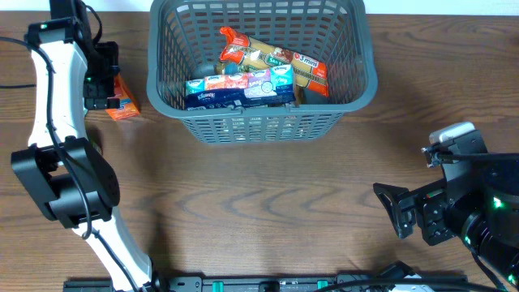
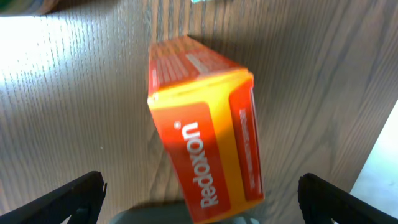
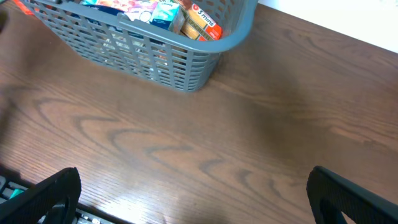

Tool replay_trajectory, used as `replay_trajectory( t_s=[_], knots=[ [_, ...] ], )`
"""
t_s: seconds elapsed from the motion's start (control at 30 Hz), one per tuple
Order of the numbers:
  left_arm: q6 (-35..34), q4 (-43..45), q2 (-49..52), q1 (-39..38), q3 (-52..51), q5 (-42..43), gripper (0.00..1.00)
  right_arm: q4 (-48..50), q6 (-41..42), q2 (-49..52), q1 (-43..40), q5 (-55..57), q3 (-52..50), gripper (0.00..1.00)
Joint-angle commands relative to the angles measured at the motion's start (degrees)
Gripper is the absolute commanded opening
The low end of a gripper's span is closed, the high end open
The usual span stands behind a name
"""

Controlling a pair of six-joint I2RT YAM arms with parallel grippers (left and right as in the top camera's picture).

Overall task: Pack container
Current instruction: 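Grasp the orange Hedex box with the left gripper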

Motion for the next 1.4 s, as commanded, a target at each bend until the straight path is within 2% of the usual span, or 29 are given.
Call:
replay_trajectory(
  t_s=[0.0,0.53,0.6,0.67,0.77,1.0,1.23,1.37],
  knots=[
    [-0.8,-0.1,1.5,1.5,1.1,-1.1,0.99,-0.1,-0.5,0.0,0.4,0.5,0.0,0.99],
    [0.9,0.9,7.0,2.1,1.1,0.0,1.00,-0.1,-0.5,0.0,0.4,0.5,0.0,0.99],
    [0.9,1.1,7.3,2.1,1.1,0.0,0.86,-0.1,-0.5,0.0,0.4,0.5,0.0,0.99],
    [0.8,1.2,7.4,2.1,1.1,-0.2,0.66,-0.1,-0.5,0.0,0.4,0.6,0.0,0.99],
    [0.9,1.2,7.4,2.2,1.1,-0.3,0.48,-0.1,-0.5,0.0,0.4,0.5,0.0,0.99],
    [1.6,1.1,7.4,2.2,1.1,-0.2,0.35,-0.1,-0.5,0.0,0.4,0.5,0.0,0.99],
    [2.5,-0.2,6.5,2.2,1.1,0.0,0.15,-0.1,-0.5,0.0,0.4,0.5,0.0,0.99],
    [3.7,-0.1,3.8,2.2,1.4,0.0,0.14,-0.1,-0.5,0.0,0.4,0.5,0.0,0.99]
  ],
)
